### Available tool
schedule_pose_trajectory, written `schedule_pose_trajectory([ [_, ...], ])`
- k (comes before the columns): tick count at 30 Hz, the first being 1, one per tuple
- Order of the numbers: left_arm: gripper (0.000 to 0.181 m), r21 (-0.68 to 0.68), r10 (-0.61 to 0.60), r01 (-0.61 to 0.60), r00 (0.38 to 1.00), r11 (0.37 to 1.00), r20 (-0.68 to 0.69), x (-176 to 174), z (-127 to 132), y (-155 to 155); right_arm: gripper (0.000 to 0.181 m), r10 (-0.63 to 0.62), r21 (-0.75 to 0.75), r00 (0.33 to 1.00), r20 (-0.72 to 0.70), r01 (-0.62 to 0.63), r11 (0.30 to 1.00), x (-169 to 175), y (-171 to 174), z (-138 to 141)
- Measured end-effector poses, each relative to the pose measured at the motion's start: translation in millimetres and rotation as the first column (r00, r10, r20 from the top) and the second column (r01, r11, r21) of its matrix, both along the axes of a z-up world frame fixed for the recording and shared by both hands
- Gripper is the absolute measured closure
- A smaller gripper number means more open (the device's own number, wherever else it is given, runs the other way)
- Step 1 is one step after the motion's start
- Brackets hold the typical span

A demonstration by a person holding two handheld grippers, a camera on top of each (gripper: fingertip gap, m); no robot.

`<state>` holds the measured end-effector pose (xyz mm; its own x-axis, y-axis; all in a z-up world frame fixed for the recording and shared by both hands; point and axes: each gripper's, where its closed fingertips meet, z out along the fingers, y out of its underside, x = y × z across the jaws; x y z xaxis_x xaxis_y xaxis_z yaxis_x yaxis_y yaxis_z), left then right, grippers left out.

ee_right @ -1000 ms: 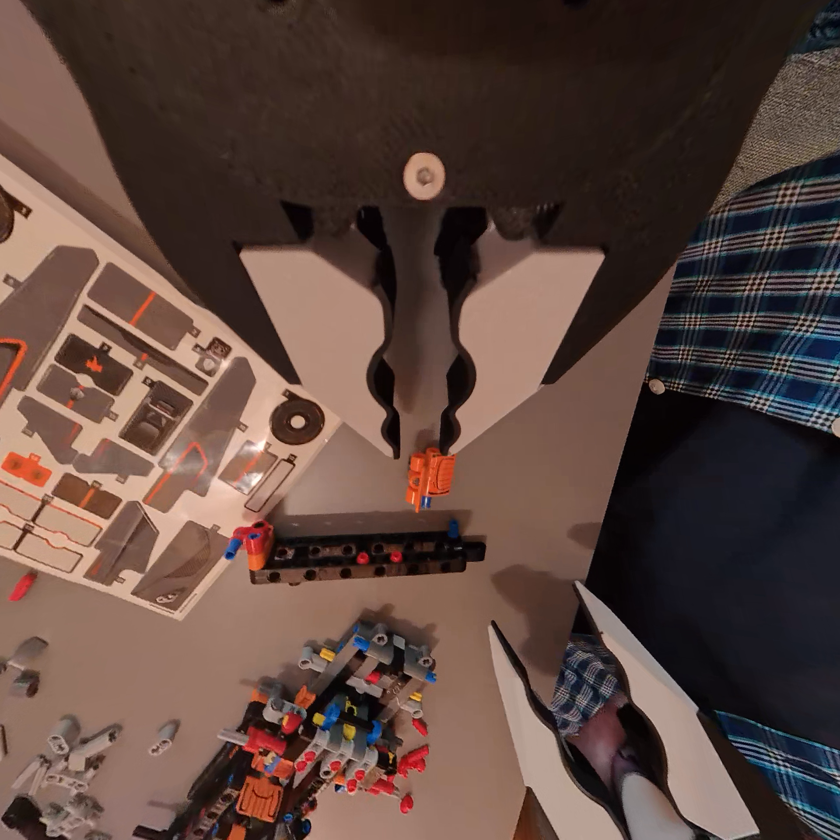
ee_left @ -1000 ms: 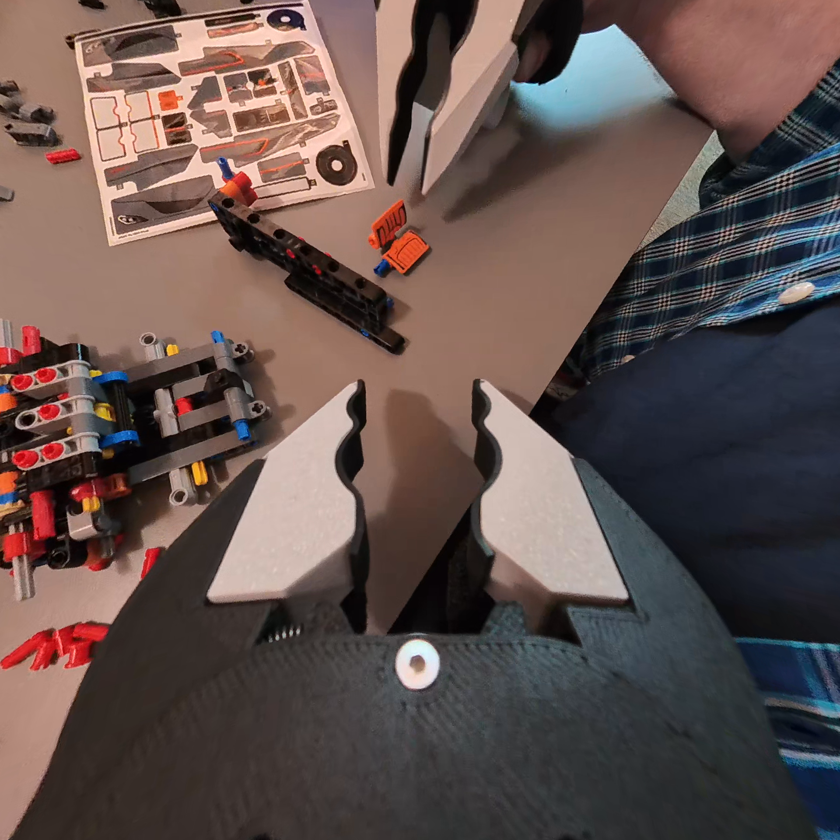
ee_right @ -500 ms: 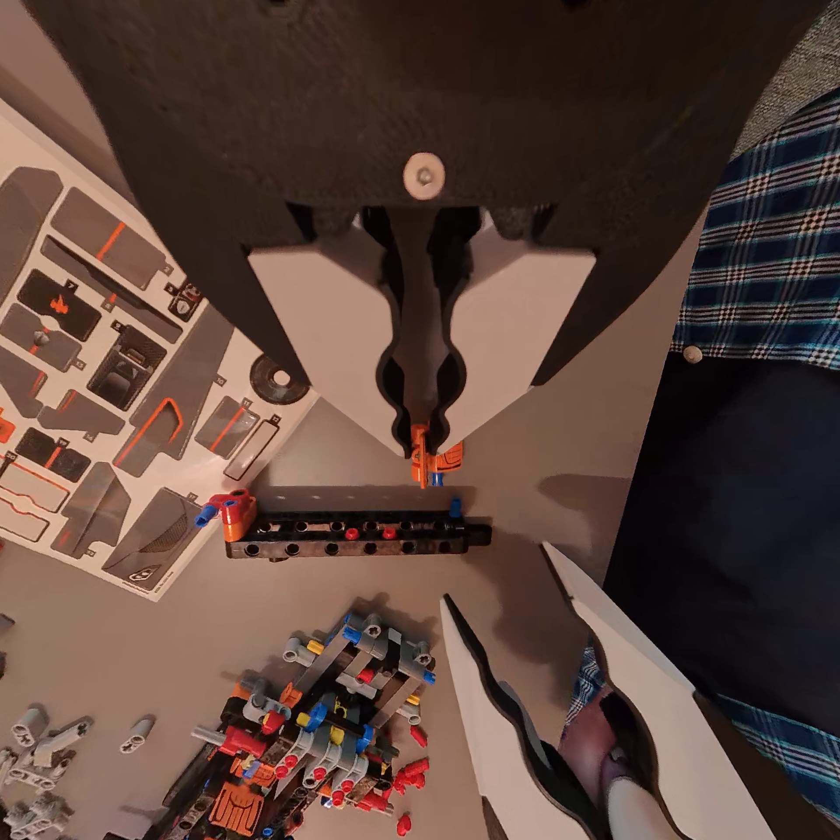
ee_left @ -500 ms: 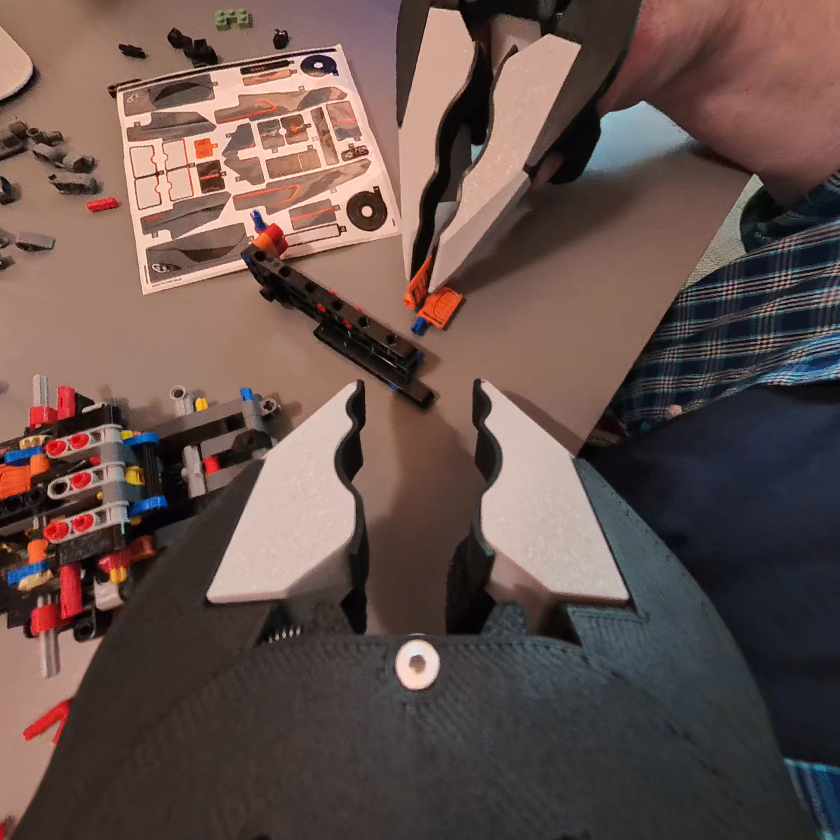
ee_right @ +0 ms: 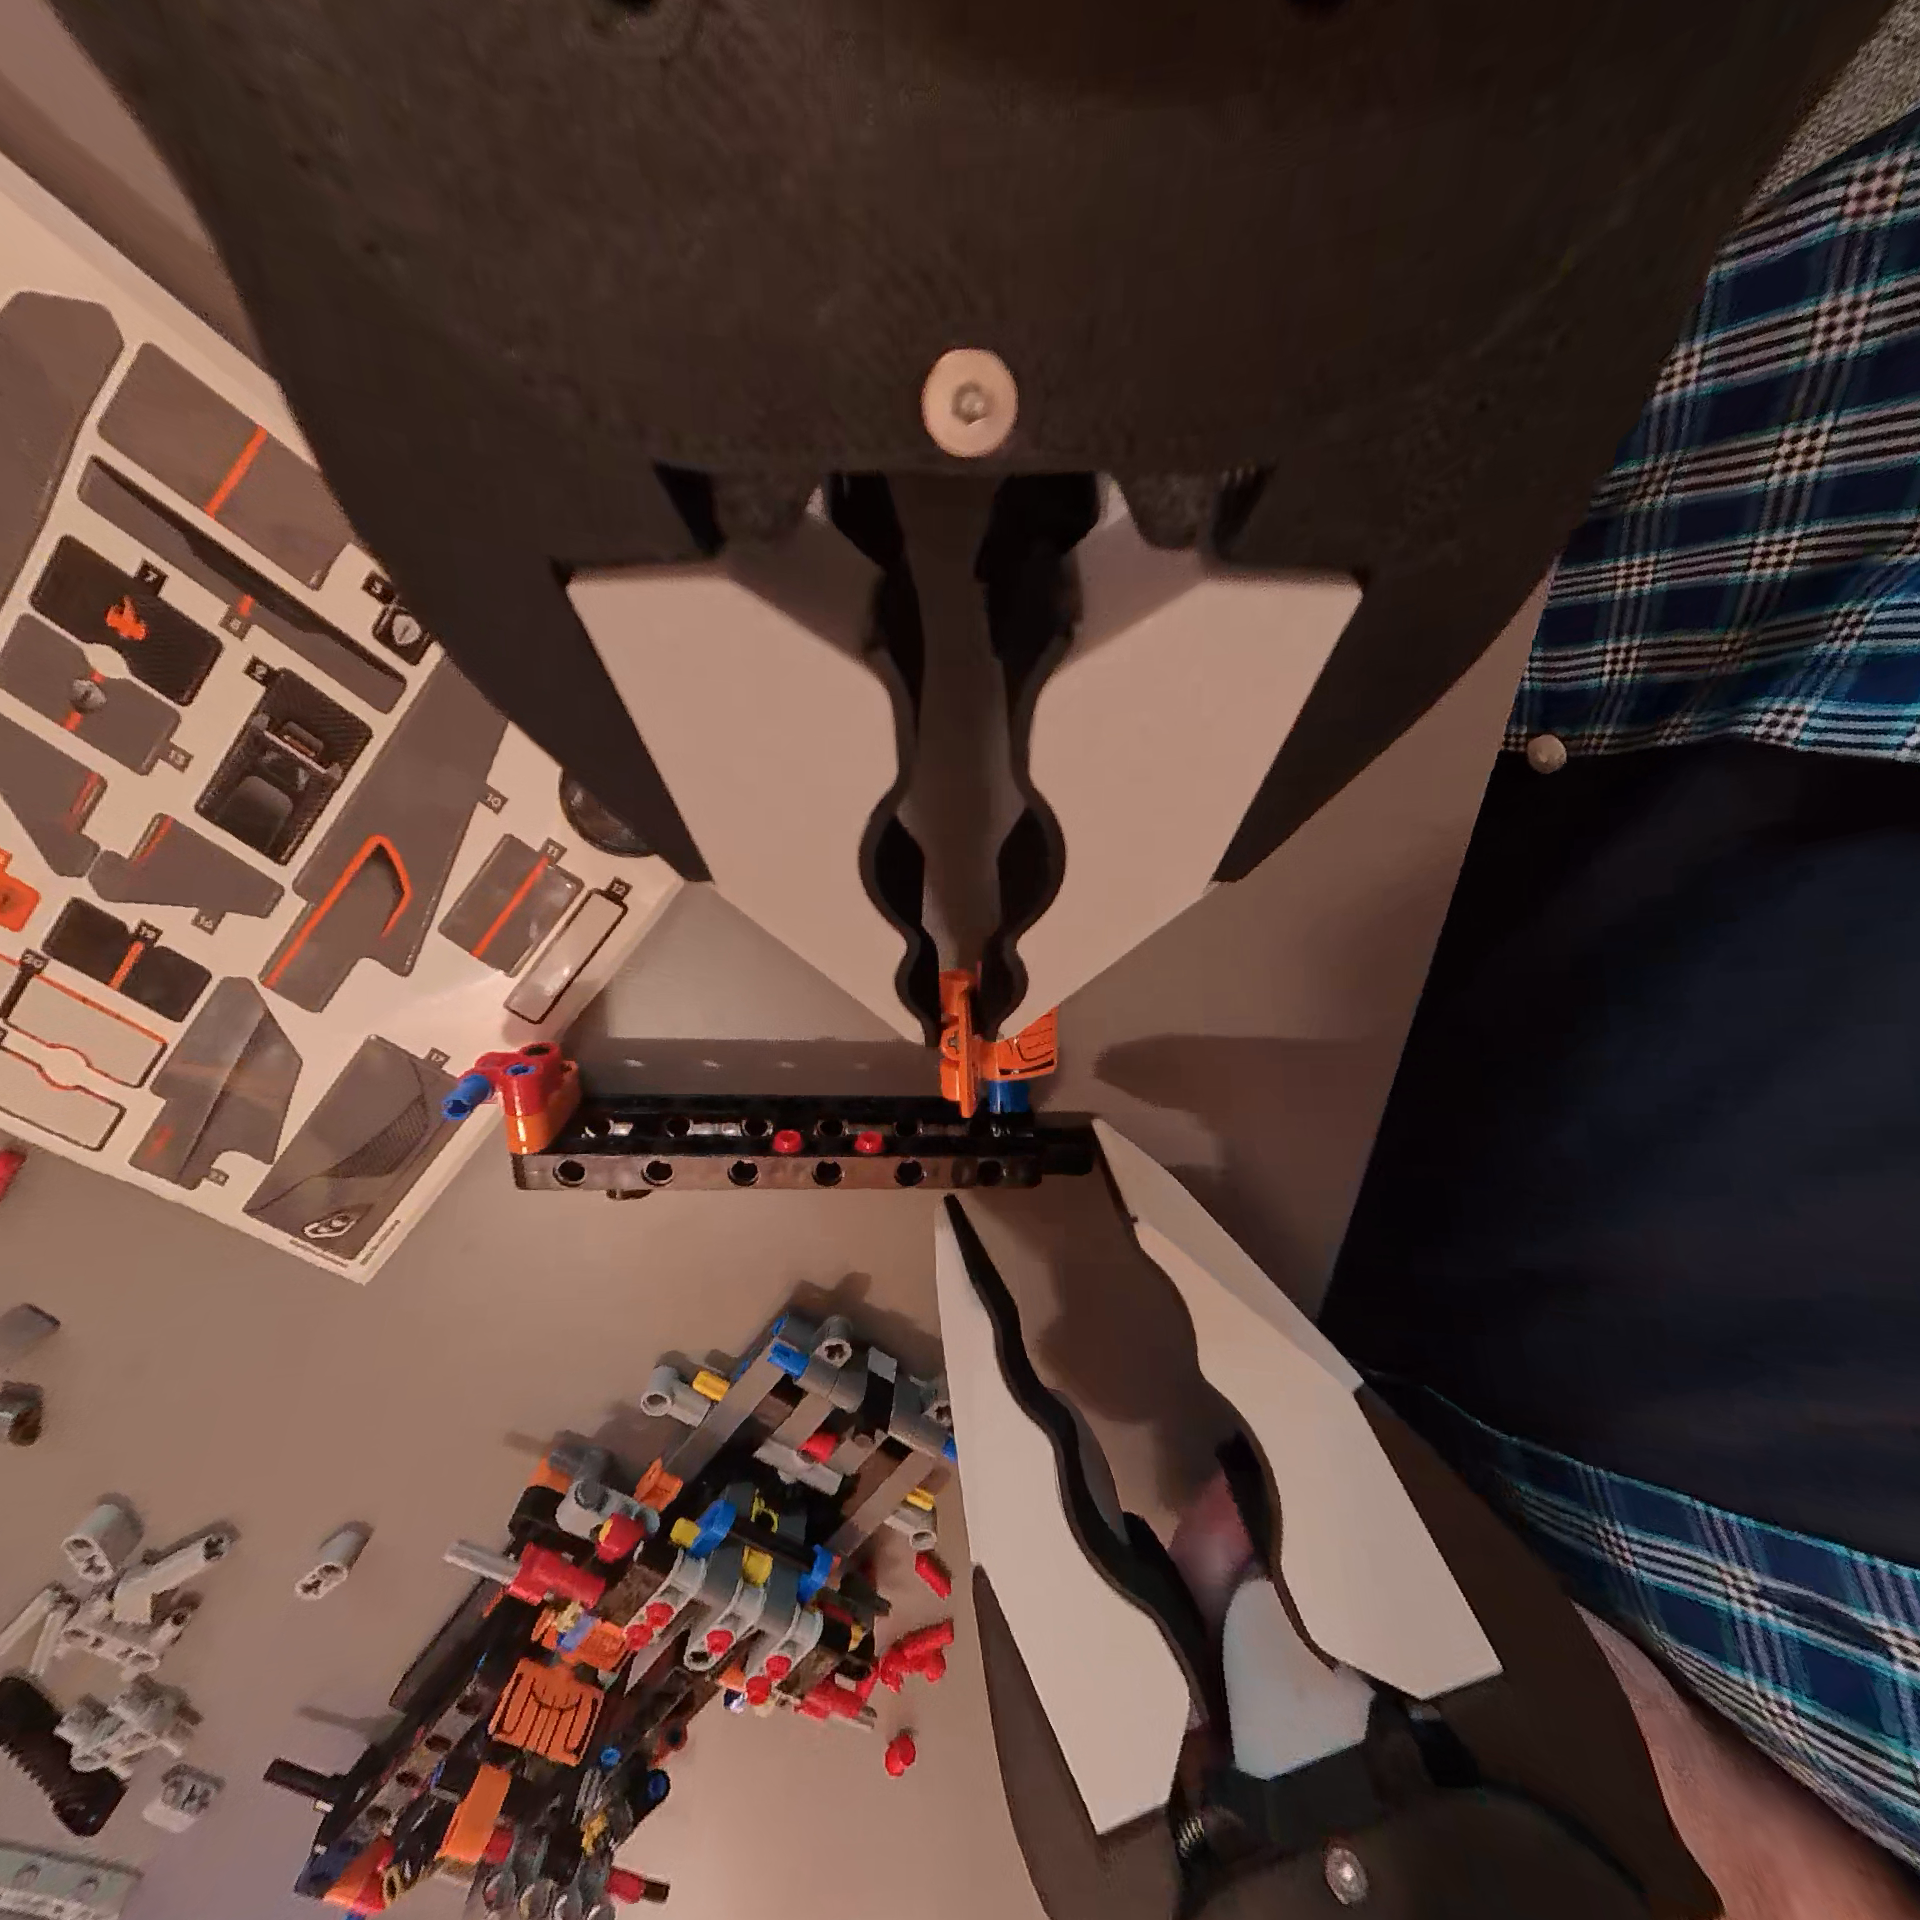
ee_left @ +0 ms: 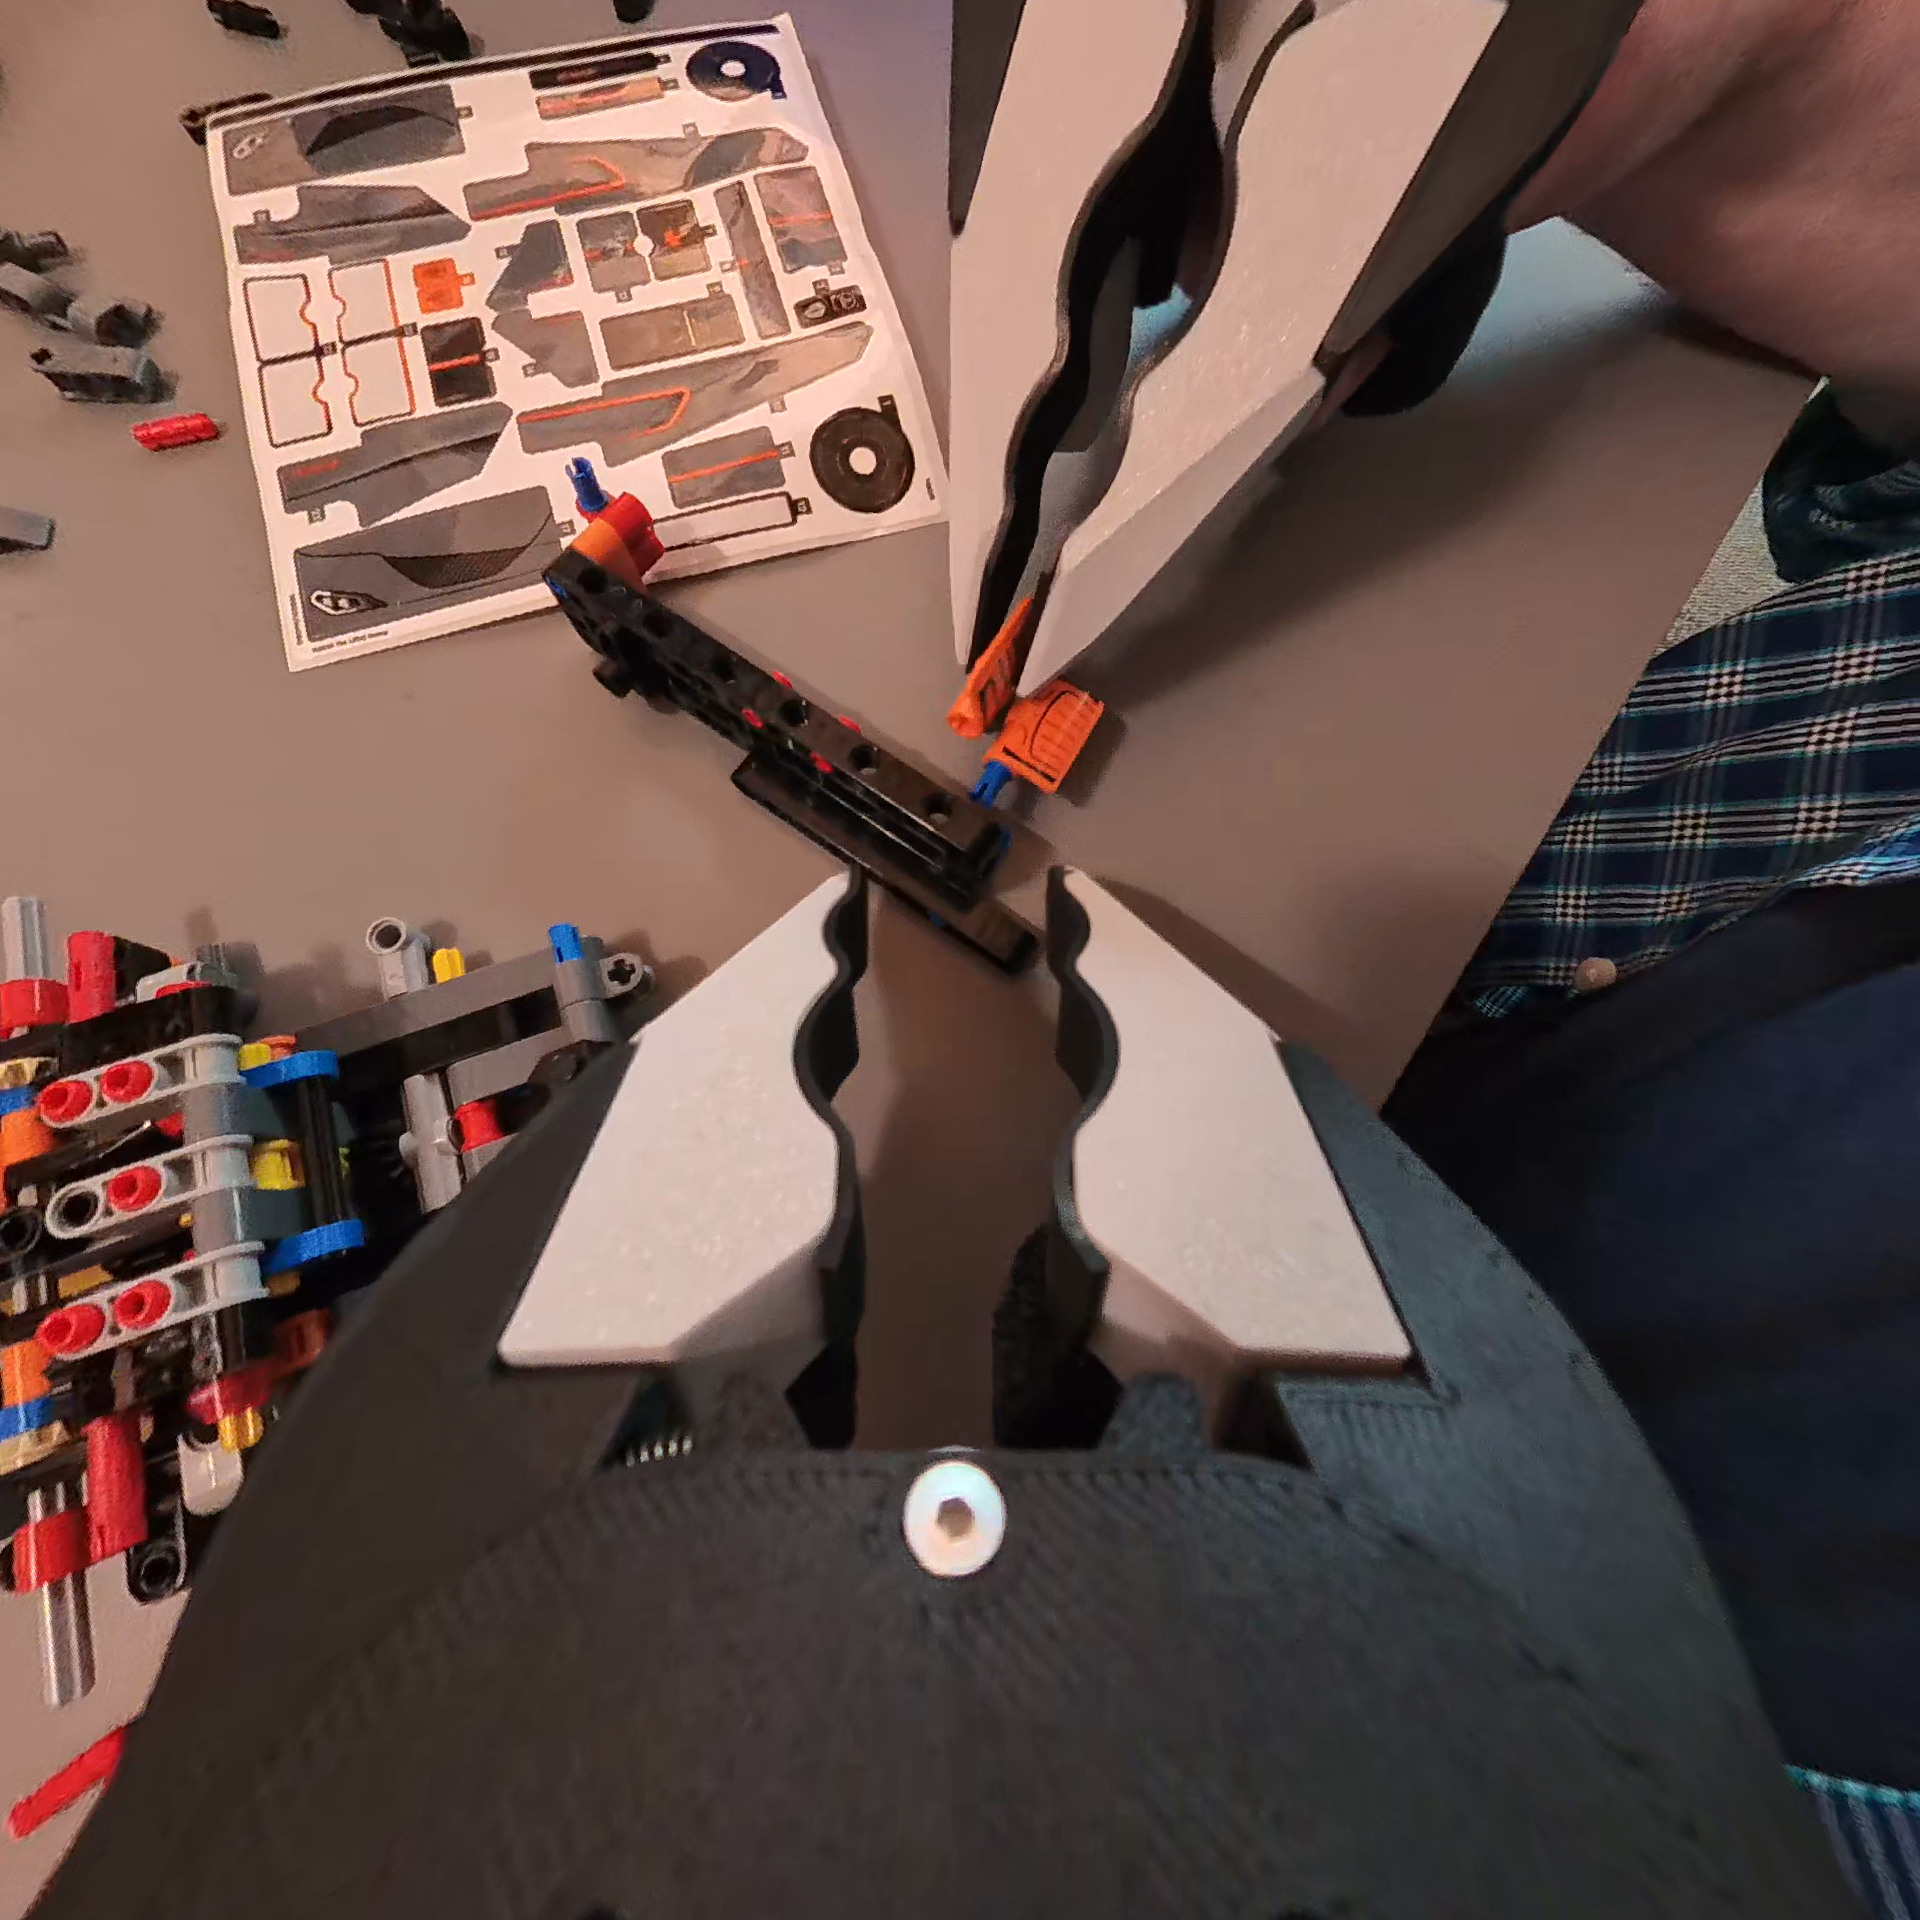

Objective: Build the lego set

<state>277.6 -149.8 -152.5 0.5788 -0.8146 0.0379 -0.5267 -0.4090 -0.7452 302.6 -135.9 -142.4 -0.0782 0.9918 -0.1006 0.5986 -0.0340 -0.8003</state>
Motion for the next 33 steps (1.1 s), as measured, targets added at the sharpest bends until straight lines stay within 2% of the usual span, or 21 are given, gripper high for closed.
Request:
schedule_pose_trajectory([
  [1, 0.149, 0.0, -0.004, 0.004, 1.0, 1.0, 0.001, 0.6, -0.1, -0.1, 0.177, -0.003, 0.003, 1.0, -0.008, 0.003, 1.0, -0.6, 0.5, 1.6],
  [12, 0.171, 0.028, -0.023, 0.024, 1.0, 0.999, -0.015, 3.7, -1.2, 0.8, 0.177, 0.013, 0.001, 0.999, -0.033, -0.013, 1.0, -8.0, -4.9, 4.2],
  [33, 0.17, 0.041, -0.005, 0.005, 1.0, 0.999, -0.014, 6.4, -1.6, 7.8, 0.177, -0.047, 0.039, 0.997, -0.059, 0.049, 0.998, -10.5, -0.5, 7.6],
])
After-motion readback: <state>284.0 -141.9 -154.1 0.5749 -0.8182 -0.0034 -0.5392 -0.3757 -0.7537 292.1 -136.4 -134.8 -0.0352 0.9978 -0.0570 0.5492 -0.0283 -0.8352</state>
